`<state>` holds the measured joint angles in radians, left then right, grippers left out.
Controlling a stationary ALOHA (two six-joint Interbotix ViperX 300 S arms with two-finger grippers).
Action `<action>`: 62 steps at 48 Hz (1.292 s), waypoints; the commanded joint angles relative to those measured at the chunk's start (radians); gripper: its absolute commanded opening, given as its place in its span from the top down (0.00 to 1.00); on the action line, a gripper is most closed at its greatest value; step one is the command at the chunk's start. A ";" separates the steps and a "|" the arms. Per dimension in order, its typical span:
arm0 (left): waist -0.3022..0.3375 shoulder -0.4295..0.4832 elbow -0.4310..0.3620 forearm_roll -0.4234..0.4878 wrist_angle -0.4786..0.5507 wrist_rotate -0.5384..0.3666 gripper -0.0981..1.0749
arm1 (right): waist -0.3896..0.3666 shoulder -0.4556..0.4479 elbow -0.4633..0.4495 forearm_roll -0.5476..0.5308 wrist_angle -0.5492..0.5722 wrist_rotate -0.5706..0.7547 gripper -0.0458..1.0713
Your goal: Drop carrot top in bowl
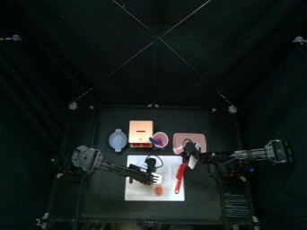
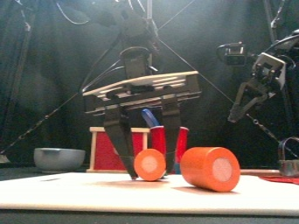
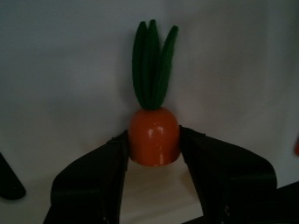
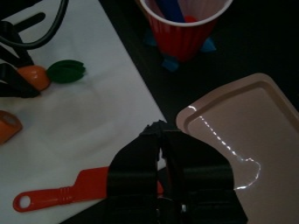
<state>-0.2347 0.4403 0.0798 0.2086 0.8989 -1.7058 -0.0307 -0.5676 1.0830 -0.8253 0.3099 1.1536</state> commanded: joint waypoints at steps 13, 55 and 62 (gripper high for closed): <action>-0.002 -0.095 0.018 0.121 0.084 0.011 0.24 | -0.003 -0.009 -0.002 0.005 -0.006 0.005 0.89; 0.081 -0.758 0.598 0.229 0.245 0.031 0.23 | -0.012 -0.012 -0.018 0.043 -0.002 0.003 0.89; 0.218 -0.890 0.727 0.334 0.120 0.066 0.23 | -0.017 -0.012 -0.021 0.064 0.000 0.005 0.89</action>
<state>-0.0844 -0.3850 0.7624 0.4909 1.0907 -1.6598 -0.0414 -0.5706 1.0861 -0.7716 0.3114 1.1582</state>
